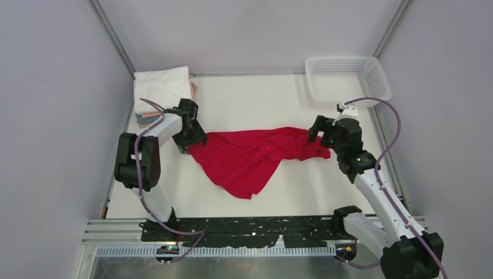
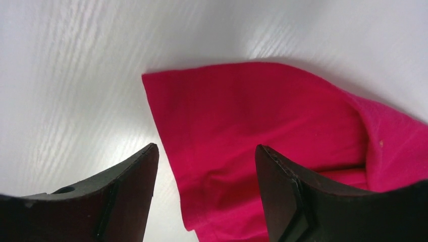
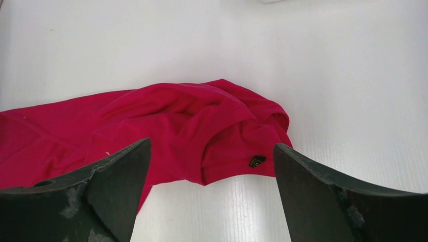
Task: Fold and stack the t-shirts
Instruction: Flatten out the tshirt
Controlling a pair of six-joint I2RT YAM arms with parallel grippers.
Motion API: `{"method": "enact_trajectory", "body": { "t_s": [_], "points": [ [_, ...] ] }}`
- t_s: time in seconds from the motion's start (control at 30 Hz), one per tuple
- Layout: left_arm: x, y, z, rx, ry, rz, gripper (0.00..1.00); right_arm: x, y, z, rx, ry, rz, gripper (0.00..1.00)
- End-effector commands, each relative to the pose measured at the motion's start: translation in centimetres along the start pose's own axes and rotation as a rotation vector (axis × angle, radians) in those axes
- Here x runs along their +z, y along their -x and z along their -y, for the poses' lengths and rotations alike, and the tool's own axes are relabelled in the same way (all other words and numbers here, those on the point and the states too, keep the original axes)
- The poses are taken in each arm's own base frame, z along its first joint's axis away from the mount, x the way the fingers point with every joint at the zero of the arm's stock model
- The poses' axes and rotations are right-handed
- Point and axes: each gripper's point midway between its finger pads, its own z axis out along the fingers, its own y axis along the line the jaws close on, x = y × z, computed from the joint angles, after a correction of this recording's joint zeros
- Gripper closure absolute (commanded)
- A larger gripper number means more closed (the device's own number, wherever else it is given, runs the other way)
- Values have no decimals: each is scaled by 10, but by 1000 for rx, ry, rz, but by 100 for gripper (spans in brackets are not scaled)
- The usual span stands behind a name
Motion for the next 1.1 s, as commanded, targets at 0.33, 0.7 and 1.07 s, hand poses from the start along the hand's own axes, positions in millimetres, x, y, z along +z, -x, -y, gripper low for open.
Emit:
{"method": "enact_trajectory", "body": {
  "t_s": [0.33,0.7,1.07],
  "points": [
    [16,-59,21,18,41,-158,56,-5,13,-9,-1,50,58,5],
    [6,-47,19,113,29,-45,100,1,0,-25,-70,116,-2,5],
    [-49,-19,24,186,-141,261,100,41,-66,-74,-296,149,-254,4]
  ]
}}
